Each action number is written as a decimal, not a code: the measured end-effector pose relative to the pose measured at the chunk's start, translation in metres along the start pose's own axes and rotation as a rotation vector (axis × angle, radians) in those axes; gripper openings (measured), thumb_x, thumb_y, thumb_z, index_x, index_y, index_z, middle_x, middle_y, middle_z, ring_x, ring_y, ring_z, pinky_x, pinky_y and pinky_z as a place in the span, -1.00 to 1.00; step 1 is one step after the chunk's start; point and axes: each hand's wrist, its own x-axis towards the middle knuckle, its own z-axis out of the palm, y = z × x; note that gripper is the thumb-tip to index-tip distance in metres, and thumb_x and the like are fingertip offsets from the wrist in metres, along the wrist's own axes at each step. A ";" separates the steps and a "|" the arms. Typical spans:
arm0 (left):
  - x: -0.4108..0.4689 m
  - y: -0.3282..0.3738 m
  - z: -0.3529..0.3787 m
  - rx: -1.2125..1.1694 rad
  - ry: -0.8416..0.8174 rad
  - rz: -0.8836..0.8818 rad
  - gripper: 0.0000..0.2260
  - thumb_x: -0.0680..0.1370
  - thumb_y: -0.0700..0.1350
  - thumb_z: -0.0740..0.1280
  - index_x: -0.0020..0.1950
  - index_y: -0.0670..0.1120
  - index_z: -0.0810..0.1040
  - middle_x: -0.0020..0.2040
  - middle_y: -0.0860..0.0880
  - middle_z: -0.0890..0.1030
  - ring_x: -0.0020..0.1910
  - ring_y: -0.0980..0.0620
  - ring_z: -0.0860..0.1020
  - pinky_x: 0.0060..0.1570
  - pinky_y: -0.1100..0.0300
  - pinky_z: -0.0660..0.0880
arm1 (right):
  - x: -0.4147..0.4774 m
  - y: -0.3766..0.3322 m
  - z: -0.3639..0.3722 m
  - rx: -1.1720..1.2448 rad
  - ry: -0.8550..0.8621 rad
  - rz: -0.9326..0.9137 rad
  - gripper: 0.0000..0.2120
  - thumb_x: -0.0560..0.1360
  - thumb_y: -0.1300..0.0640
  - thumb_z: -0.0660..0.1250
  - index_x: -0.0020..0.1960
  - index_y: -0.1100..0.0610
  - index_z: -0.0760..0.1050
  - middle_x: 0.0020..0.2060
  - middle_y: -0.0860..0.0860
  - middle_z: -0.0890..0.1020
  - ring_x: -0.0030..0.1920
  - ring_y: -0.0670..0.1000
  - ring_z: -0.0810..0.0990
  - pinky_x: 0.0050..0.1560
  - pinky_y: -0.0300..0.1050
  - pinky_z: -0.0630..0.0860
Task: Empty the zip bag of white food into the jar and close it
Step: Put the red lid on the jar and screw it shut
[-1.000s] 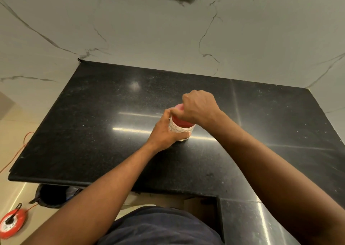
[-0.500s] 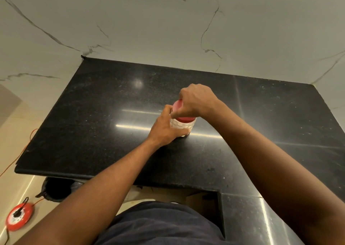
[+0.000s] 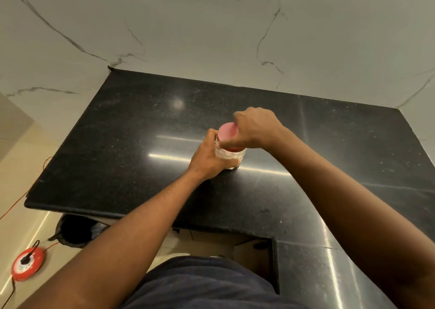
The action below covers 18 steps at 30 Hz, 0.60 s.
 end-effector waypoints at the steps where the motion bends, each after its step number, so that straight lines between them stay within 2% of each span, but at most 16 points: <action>1: -0.001 0.000 0.000 0.001 0.000 0.000 -0.24 0.30 0.17 0.65 0.33 0.14 0.28 0.23 0.12 0.55 0.18 0.04 0.57 0.11 0.05 0.57 | 0.003 -0.003 0.000 -0.014 0.023 0.090 -0.34 0.48 -0.51 0.21 -0.11 0.11 0.59 -0.30 0.00 0.61 -0.35 -0.02 0.53 -0.40 -0.16 0.32; 2: -0.002 -0.001 -0.001 -0.002 0.001 0.001 -0.24 0.28 0.18 0.64 0.33 0.14 0.30 0.22 0.12 0.57 0.18 0.04 0.59 0.15 -0.02 0.61 | 0.006 -0.004 0.000 -0.014 0.050 0.162 -0.27 0.53 -0.53 0.10 -0.27 0.13 0.52 -0.41 0.01 0.54 -0.42 -0.01 0.49 -0.44 -0.16 0.28; 4: -0.004 -0.001 -0.004 -0.002 -0.002 -0.002 -0.24 0.25 0.22 0.63 0.30 0.14 0.32 0.19 0.11 0.60 0.14 0.03 0.63 0.17 -0.12 0.64 | 0.009 0.002 0.000 0.026 0.127 0.215 -0.22 0.57 -0.51 0.00 -0.35 0.16 0.46 -0.44 0.03 0.52 -0.43 0.02 0.51 -0.44 -0.14 0.31; 5: -0.005 -0.001 -0.006 -0.001 -0.006 -0.004 -0.25 0.23 0.24 0.62 0.28 0.15 0.32 0.18 0.11 0.61 0.13 0.03 0.64 0.16 -0.13 0.64 | 0.009 0.007 0.001 0.083 0.133 0.173 -0.24 0.57 -0.51 0.04 -0.26 0.16 0.54 -0.35 0.05 0.60 -0.34 0.05 0.59 -0.38 -0.13 0.37; 6: -0.005 -0.002 -0.008 0.002 -0.009 -0.004 -0.25 0.22 0.25 0.61 0.26 0.16 0.31 0.18 0.12 0.61 0.13 0.04 0.64 0.15 -0.12 0.64 | 0.008 0.012 -0.001 0.166 0.089 0.082 -0.33 0.55 -0.47 0.15 -0.04 0.12 0.64 -0.14 0.07 0.69 -0.15 0.08 0.66 -0.26 -0.11 0.45; 7: -0.004 -0.001 -0.008 0.008 -0.011 -0.005 -0.26 0.22 0.26 0.61 0.25 0.18 0.30 0.18 0.14 0.60 0.13 0.05 0.63 0.12 -0.06 0.64 | 0.006 0.014 -0.004 0.258 -0.010 -0.039 -0.45 0.52 -0.39 0.30 0.23 0.02 0.62 0.14 0.05 0.68 0.09 0.07 0.64 -0.09 -0.10 0.47; 8: -0.004 -0.001 -0.009 0.017 -0.013 -0.010 -0.26 0.23 0.26 0.62 0.24 0.21 0.27 0.18 0.16 0.57 0.13 0.06 0.60 0.07 0.04 0.62 | 0.002 0.013 -0.009 0.310 -0.138 -0.165 -0.44 0.47 -0.27 0.45 0.41 -0.10 0.52 0.34 0.00 0.58 0.26 0.05 0.56 0.04 -0.08 0.45; 10: -0.005 0.000 -0.008 0.020 -0.009 -0.012 -0.24 0.23 0.26 0.63 0.23 0.29 0.21 0.14 0.25 0.51 0.11 0.11 0.54 -0.05 0.25 0.50 | -0.005 0.006 -0.008 0.258 -0.221 -0.307 -0.29 0.38 -0.05 0.58 0.48 -0.21 0.44 0.45 -0.05 0.49 0.35 0.04 0.50 0.13 -0.06 0.46; 12: -0.005 -0.001 -0.007 0.020 -0.004 -0.020 -0.21 0.20 0.30 0.61 0.26 0.32 0.20 0.13 0.27 0.48 0.10 0.12 0.50 -0.04 0.25 0.43 | -0.005 -0.005 -0.002 0.122 -0.102 -0.288 -0.32 0.37 -0.04 0.58 0.45 -0.20 0.50 0.35 -0.04 0.61 0.26 0.07 0.61 0.05 -0.06 0.57; 14: -0.003 -0.003 -0.007 0.030 -0.022 -0.024 -0.20 0.18 0.32 0.59 0.26 0.30 0.22 0.14 0.24 0.49 0.13 0.10 0.51 0.03 0.15 0.46 | 0.003 -0.010 0.003 0.040 -0.002 -0.150 -0.43 0.37 -0.27 0.51 0.33 -0.10 0.61 0.09 -0.04 0.72 0.00 0.05 0.69 -0.12 -0.10 0.58; 16: -0.002 -0.005 -0.008 0.025 -0.021 -0.025 -0.23 0.19 0.30 0.62 0.23 0.32 0.23 0.11 0.26 0.53 0.11 0.10 0.57 0.05 0.08 0.55 | 0.011 -0.016 0.000 0.003 0.062 0.055 -0.40 0.45 -0.44 0.32 0.07 0.08 0.67 -0.28 -0.01 0.63 -0.34 0.01 0.56 -0.28 -0.09 0.54; 18: -0.002 -0.007 -0.010 0.032 -0.017 -0.024 -0.25 0.20 0.27 0.64 0.22 0.30 0.27 0.13 0.23 0.58 0.11 0.11 0.61 0.10 0.01 0.62 | 0.015 -0.016 0.004 -0.019 0.073 0.174 -0.32 0.55 -0.47 0.15 -0.07 0.14 0.63 -0.41 0.01 0.50 -0.45 0.00 0.43 -0.37 -0.10 0.43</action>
